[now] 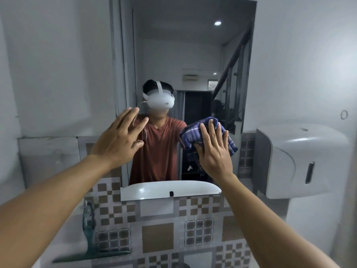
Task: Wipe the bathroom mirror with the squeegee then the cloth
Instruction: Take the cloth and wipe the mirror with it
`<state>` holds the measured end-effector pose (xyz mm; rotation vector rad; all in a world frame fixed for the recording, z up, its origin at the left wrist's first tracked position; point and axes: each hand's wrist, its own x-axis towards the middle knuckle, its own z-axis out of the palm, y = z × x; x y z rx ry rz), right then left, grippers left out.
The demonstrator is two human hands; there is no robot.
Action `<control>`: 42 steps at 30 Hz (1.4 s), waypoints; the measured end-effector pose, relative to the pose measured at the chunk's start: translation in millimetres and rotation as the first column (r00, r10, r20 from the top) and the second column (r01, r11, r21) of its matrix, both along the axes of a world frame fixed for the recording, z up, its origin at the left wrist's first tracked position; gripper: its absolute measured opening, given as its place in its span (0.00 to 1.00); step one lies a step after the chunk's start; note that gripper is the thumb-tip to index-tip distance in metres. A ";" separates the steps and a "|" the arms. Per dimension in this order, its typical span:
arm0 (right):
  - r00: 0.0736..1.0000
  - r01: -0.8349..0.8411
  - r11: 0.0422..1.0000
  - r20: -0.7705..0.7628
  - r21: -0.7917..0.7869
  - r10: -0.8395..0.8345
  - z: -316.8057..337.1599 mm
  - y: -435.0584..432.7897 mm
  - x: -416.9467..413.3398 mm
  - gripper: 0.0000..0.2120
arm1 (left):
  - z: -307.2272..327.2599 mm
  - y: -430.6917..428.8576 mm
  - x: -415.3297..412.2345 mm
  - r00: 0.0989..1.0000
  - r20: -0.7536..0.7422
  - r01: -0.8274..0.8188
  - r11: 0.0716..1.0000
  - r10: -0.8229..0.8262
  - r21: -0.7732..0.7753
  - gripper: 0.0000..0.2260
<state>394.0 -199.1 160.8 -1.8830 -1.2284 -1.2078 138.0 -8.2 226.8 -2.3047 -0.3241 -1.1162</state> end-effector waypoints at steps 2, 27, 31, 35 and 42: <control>0.995 -0.007 0.996 -0.103 0.085 0.016 -5.4 -7.4 7.1 0.29 | 0.1 -1.6 0.1 1.000 0.004 0.000 1.000 0.000 -0.003 0.34; 0.938 0.028 0.993 -0.347 0.112 0.013 -103.5 1.7 -18.0 0.30 | 14.7 -4.1 -6.0 0.999 -0.001 -0.045 0.999 0.045 0.008 0.35; 0.977 -0.009 0.994 -0.213 0.107 0.032 -77.6 28.4 -36.4 0.28 | 14.6 -4.2 -5.9 0.999 -0.001 -0.046 0.999 0.046 0.004 0.34; 0.998 -0.043 0.998 -0.050 0.050 0.046 -62.6 55.0 -61.7 0.27 | 14.3 -1.3 -6.6 0.999 0.037 -0.021 0.999 0.019 0.035 0.26; 0.964 -0.104 0.963 0.214 -0.250 0.160 -62.1 93.3 -111.0 0.30 | 17.5 3.9 -8.4 0.999 0.033 0.006 0.999 -0.007 0.032 0.24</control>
